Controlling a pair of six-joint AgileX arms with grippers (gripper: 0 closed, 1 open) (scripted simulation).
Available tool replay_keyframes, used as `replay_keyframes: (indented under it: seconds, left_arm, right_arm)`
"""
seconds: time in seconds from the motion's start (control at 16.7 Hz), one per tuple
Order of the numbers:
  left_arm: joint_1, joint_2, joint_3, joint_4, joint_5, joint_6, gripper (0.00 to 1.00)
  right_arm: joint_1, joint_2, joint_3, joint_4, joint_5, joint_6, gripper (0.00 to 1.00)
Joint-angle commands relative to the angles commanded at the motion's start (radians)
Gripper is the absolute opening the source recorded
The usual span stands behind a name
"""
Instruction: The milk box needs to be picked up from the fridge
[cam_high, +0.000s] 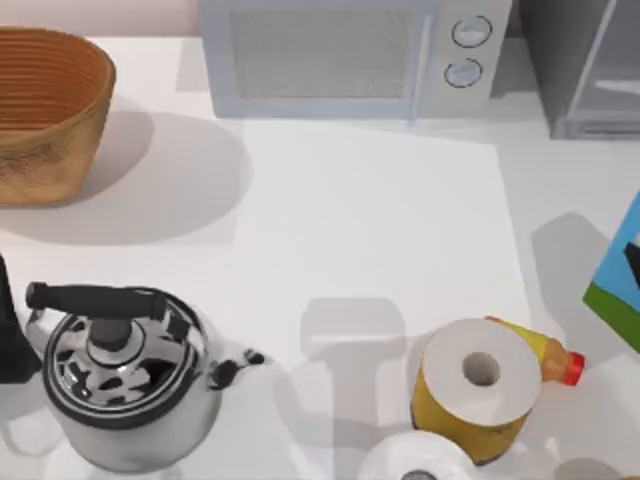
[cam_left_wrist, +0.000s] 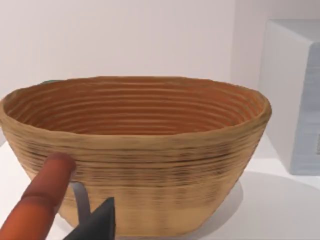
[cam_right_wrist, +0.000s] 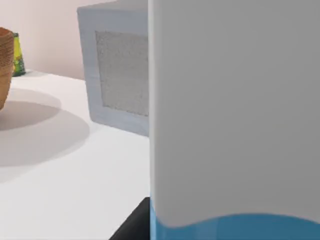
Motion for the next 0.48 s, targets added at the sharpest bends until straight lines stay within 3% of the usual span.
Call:
replay_keyframes:
  seconds: [0.24,0.48]
  left_arm:
    - [0.0,0.0,0.0,0.0,0.0,0.0,1.0]
    - [0.0,0.0,0.0,0.0,0.0,0.0,1.0]
  right_arm:
    - [-0.031,0.247,0.015,0.252,-0.155,0.004,0.0]
    - [-0.048,0.373,0.027,0.384,-0.236,0.002,0.0]
